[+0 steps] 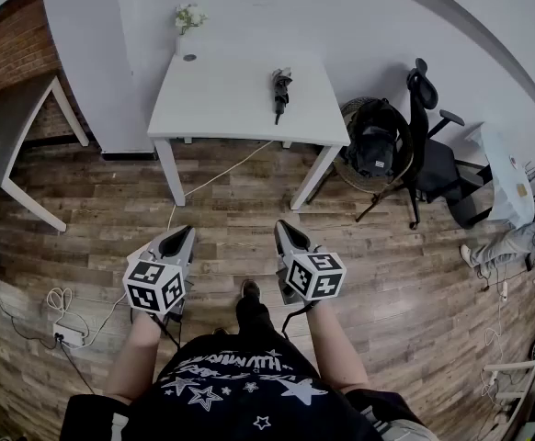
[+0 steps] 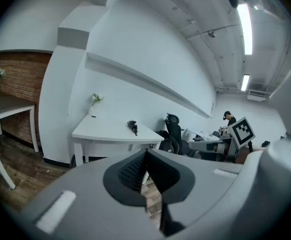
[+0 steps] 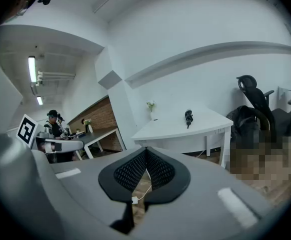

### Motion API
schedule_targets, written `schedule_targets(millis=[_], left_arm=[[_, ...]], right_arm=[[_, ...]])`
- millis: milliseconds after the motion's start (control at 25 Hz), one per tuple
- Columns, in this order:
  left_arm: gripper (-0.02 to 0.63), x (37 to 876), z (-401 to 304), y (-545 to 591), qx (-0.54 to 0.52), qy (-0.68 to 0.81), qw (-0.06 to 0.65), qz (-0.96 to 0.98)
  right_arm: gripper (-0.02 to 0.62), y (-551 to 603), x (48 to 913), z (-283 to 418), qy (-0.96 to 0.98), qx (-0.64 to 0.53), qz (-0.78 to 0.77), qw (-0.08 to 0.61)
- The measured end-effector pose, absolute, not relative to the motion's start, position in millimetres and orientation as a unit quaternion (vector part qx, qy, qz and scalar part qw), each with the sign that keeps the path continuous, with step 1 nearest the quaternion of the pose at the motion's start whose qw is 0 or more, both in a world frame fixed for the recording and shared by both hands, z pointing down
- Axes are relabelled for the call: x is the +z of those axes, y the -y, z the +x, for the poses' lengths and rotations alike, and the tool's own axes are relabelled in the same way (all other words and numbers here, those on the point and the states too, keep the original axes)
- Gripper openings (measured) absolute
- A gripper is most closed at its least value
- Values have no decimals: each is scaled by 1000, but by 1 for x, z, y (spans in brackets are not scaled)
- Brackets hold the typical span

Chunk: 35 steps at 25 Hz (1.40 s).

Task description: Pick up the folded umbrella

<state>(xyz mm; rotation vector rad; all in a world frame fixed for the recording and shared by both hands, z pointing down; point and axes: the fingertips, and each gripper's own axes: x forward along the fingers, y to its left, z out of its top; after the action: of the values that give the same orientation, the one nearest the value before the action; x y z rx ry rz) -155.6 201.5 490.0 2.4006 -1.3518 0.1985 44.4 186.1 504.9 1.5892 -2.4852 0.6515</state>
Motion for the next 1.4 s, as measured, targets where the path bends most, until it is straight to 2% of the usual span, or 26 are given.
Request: schedule_targets(millis=[640, 1000, 1400], left_arm=[[3, 491, -151, -223, 66, 473, 196, 857], [3, 501, -172, -226, 64, 485, 212, 846], [3, 515, -178, -192, 62, 506, 230, 829]], right_arm=[[17, -216, 503, 53, 813, 210, 539, 69], [17, -220, 504, 42, 826, 204, 522, 59], [17, -166, 513, 42, 831, 200, 516, 62]])
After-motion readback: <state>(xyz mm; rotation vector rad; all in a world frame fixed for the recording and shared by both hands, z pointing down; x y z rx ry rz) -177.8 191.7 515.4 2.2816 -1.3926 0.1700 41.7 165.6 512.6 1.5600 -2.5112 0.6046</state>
